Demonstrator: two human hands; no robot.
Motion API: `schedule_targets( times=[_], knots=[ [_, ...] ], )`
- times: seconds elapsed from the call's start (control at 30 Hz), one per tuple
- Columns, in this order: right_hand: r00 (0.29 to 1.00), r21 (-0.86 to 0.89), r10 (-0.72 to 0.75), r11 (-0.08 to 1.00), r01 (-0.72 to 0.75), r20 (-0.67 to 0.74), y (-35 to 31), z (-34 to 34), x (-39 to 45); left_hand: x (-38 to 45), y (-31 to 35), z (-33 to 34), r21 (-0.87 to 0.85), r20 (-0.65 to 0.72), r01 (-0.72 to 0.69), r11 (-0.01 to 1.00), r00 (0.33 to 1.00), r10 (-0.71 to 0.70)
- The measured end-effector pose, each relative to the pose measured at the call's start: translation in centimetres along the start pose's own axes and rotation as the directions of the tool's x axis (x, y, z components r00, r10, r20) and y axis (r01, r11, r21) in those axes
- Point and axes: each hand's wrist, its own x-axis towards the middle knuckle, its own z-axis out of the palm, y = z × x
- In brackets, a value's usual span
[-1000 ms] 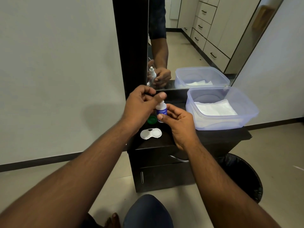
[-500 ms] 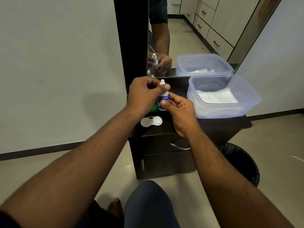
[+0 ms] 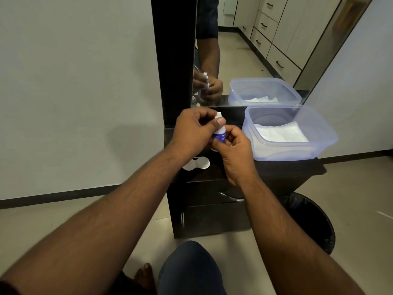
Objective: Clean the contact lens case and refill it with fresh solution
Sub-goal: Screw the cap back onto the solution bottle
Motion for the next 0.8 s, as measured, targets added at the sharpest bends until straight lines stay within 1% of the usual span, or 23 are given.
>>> schedule_targets(
  times=[0.1, 0.17, 0.23, 0.3, 0.37, 0.4, 0.5, 0.6, 0.67, 0.73, 0.77, 0.8],
  knots=[
    [0.997, 0.082, 0.03, 0.996, -0.037, 0.078, 0.0, -0.2, 0.2, 0.6, 0.3, -0.4, -0.024, 0.034, 0.0, 1.0, 0.999, 0.001],
    [0.996, 0.073, 0.037, 0.996, -0.044, 0.086, 0.0, 0.0, 0.4, 0.9, 0.5, -0.6, -0.043, 0.017, -0.005, 0.999, 1.0, 0.006],
    [0.998, 0.041, 0.011, 0.999, -0.013, 0.06, 0.0, 0.2, 0.5, 1.0, 0.6, -0.5, -0.041, -0.006, -0.012, 0.999, 1.0, 0.012],
    [1.0, 0.044, -0.005, 0.999, 0.005, -0.006, -0.2, 0.3, 0.3, 0.7, 0.6, -0.2, -0.003, -0.014, -0.013, 1.0, 1.0, 0.013],
    [0.998, 0.042, -0.02, 0.999, 0.023, -0.066, -0.1, 0.2, 0.1, 0.4, 0.4, 0.1, 0.033, -0.005, -0.019, 0.999, 1.0, 0.019],
    [0.997, 0.038, -0.02, 0.999, 0.023, -0.073, -0.1, 0.1, 0.0, 0.3, 0.4, 0.1, 0.032, 0.005, -0.019, 0.999, 1.0, 0.019],
    [0.999, 0.067, -0.023, 0.997, 0.025, -0.027, 0.0, 0.0, -0.1, 0.3, 0.3, -0.3, -0.023, 0.047, -0.003, 1.0, 0.999, 0.004],
    [0.999, 0.12, -0.016, 0.993, 0.011, 0.036, -0.1, 0.0, -0.1, 0.7, 0.3, -1.1, -0.1, 0.123, 0.02, 0.995, 0.992, -0.008],
    [0.999, 0.123, -0.014, 0.992, 0.009, 0.047, -0.1, 0.2, 0.0, 1.0, 0.3, -1.5, -0.132, 0.172, 0.026, 0.991, 0.985, -0.003],
    [1.0, 0.097, -0.023, 0.995, 0.024, -0.007, 0.1, 0.4, 0.0, 1.1, 0.4, -1.9, -0.133, 0.206, 0.026, 0.991, 0.978, 0.002],
    [0.998, 0.078, -0.025, 0.996, 0.03, -0.064, 0.2, 0.5, 0.0, 1.1, 0.3, -2.2, -0.087, 0.197, 0.011, 0.996, 0.98, 0.007],
    [0.991, 0.052, -0.021, 0.998, 0.028, -0.132, 0.3, 0.6, 0.1, 1.2, 0.1, -2.6, 0.013, 0.164, -0.023, 1.0, 0.986, 0.021]
  ],
)
